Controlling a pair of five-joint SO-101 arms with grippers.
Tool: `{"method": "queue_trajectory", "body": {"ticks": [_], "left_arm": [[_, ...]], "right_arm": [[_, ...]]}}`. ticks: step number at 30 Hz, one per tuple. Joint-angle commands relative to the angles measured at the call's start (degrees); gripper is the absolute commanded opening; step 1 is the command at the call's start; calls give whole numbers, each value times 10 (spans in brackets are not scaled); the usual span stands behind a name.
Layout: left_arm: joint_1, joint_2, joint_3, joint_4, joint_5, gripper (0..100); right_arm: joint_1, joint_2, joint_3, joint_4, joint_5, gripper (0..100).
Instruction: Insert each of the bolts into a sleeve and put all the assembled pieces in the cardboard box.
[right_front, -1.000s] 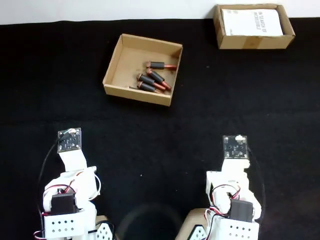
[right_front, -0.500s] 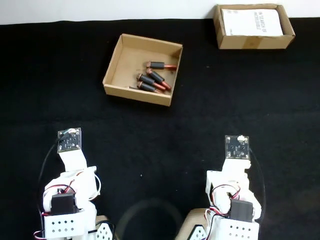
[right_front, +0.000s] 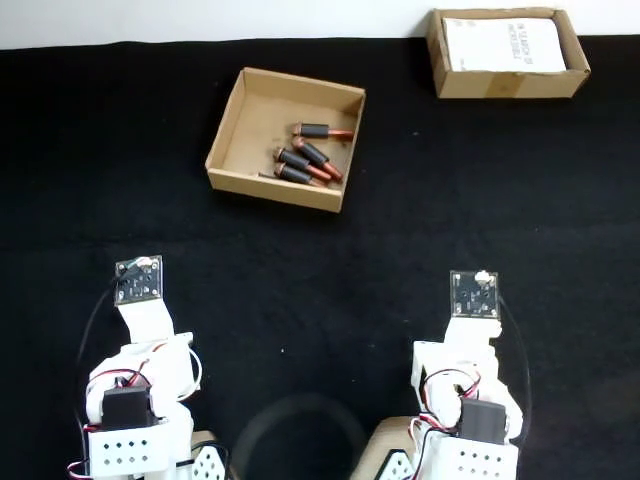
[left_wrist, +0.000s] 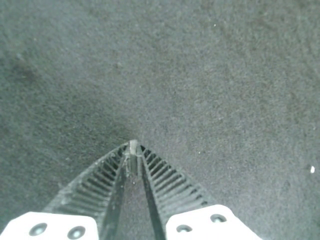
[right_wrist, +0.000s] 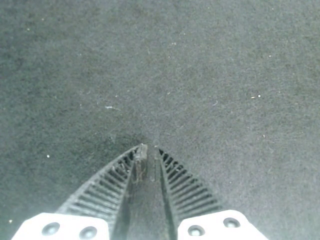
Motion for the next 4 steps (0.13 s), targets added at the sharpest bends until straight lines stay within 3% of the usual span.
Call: {"method": "queue_trajectory", "body": {"ticks": [1,4], "left_arm": [[7,-6,10,4,-1,9],[7,-6,10,4,-1,9]], "right_arm": [[1,-7,80,-2,-4,15],[1,-7,80,-2,-4,15]]}}
